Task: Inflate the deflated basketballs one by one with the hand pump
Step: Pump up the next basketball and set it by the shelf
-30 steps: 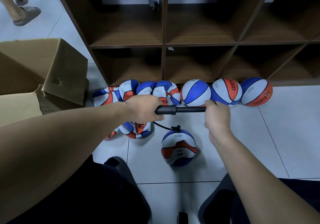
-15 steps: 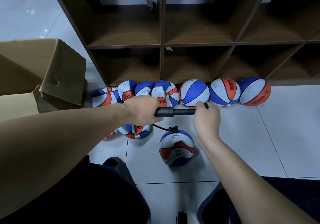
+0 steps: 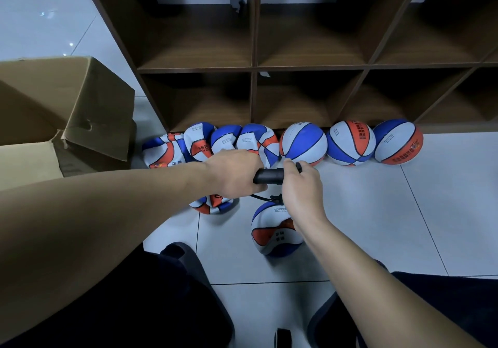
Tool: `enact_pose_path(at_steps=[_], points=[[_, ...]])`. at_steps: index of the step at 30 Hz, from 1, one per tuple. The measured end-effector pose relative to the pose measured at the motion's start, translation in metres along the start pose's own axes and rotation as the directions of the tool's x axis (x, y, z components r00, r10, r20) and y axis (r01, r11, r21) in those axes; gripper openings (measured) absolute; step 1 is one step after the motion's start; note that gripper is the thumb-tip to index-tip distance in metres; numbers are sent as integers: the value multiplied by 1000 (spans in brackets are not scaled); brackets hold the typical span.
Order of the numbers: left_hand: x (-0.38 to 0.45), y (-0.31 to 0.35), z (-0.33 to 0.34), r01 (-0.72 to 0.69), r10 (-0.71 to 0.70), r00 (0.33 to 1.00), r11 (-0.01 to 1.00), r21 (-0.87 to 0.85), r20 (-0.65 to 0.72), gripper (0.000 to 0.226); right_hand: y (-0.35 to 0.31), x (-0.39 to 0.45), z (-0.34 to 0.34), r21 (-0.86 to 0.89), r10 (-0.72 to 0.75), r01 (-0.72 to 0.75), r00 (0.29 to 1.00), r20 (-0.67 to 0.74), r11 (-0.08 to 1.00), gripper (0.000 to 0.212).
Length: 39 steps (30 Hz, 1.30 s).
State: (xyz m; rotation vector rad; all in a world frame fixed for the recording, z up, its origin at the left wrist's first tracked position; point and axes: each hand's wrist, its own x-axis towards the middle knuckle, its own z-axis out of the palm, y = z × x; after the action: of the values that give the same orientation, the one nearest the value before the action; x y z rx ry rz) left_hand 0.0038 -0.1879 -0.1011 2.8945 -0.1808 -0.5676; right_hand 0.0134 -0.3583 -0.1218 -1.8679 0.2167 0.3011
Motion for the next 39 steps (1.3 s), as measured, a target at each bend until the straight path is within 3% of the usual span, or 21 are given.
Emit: enact_pose_path(at_steps=[6, 12, 16, 19, 21, 24, 33, 39], points=[[1, -6, -4, 2, -1, 1000, 999, -45, 28, 30, -3, 7, -10, -69, 4, -1, 999, 44, 998, 36], [0, -28, -4, 58, -54, 996, 997, -46, 69, 25, -4, 30, -47, 43, 83, -78, 988, -127, 996, 34], [0, -32, -5, 85, -83, 995, 996, -27, 63, 24, -6, 35, -54, 132, 142, -122, 976, -162, 984, 35], [-1, -27, -1, 84, -84, 995, 996, 1, 50, 25, -7, 28, -46, 120, 115, -93, 976, -187, 988, 39], [-4, -24, 1, 85, -84, 995, 996, -9, 56, 26, -6, 22, -39, 88, 79, -63, 977, -196, 994, 31], [-6, -18, 1, 86, -83, 994, 996, -30, 66, 24, -3, 16, -30, 55, 39, -31, 986, -160, 998, 20], [-3, -4, -1, 61, -61, 998, 997, -47, 0, 25, -7, 3, -13, -15, -18, 17, 998, -66, 1000, 39], [-2, 3, 0, 43, -43, 999, 999, -29, 7, 27, -3, -2, -2, -67, -29, 29, 1000, -8, 997, 36]])
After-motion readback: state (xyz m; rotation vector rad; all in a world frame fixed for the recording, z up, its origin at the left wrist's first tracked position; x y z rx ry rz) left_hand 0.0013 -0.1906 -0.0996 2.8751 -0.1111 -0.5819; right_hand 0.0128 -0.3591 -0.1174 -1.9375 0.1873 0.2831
